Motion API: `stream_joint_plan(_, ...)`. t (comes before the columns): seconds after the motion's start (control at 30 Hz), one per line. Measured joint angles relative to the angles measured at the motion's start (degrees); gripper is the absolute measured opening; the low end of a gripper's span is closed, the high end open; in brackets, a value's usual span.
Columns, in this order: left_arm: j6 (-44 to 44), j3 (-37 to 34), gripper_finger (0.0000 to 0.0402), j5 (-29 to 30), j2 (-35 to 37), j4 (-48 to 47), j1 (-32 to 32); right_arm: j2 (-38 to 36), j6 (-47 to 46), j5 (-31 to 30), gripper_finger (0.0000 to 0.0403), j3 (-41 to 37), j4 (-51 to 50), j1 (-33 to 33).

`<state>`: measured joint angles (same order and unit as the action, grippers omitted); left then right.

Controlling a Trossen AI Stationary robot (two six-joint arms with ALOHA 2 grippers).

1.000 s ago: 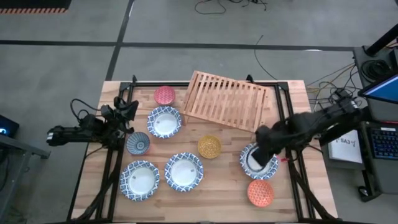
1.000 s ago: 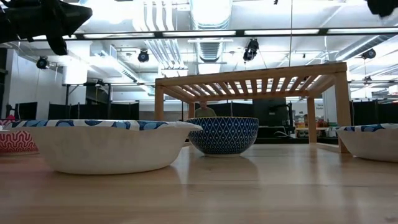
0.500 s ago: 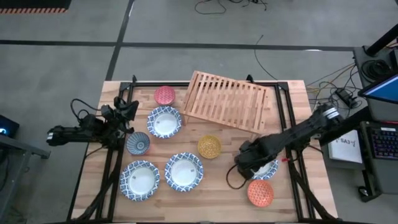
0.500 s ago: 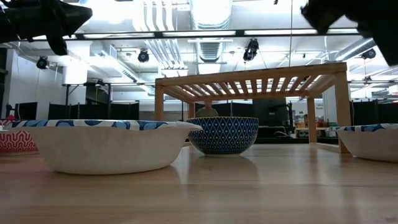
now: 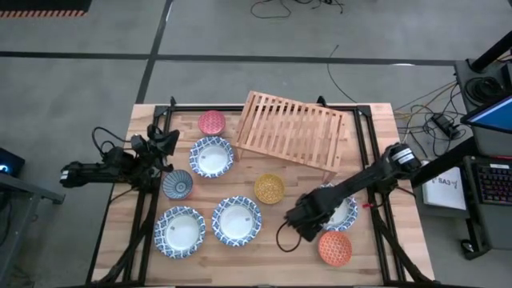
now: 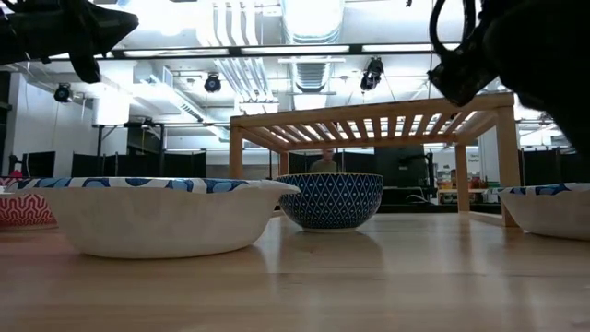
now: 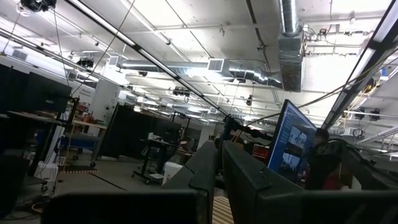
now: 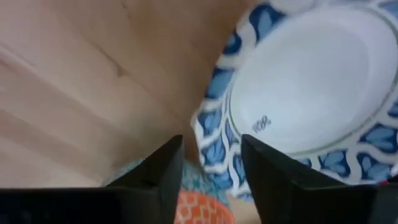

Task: Place and stack bowls onto a shelf
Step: Put the white pattern bowl on the shelf

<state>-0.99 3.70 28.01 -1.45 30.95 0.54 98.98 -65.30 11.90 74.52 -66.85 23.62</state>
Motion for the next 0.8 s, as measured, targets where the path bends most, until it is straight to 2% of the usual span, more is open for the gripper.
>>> stream_joint_plan(0.13, 0.0, 0.0, 0.0013, 0.0, 0.0, -0.1, 0.0, 0.5, 0.8, -2.0, 0.0199, 0.0, 0.2, 0.0)
stream_joint_plan(0.23, 0.0, 0.0, 0.0013, 0.0, 0.0, -0.2, 0.0, 0.6, 0.9, -3.4, 0.0211, 0.0, 1.7, 0.0)
stream_joint_plan(0.63, 0.0, 0.0, 0.0013, 0.0, 0.0, -0.3, 0.0, 0.6, -2.2, -9.0, 0.0201, 0.0, 3.5, 0.0)
stream_joint_plan(0.8, 0.0, 0.0, 0.0013, 0.0, 0.0, -0.2, 0.0, 0.6, -3.1, -9.1, 0.0201, -1.3, 4.1, 0.1)
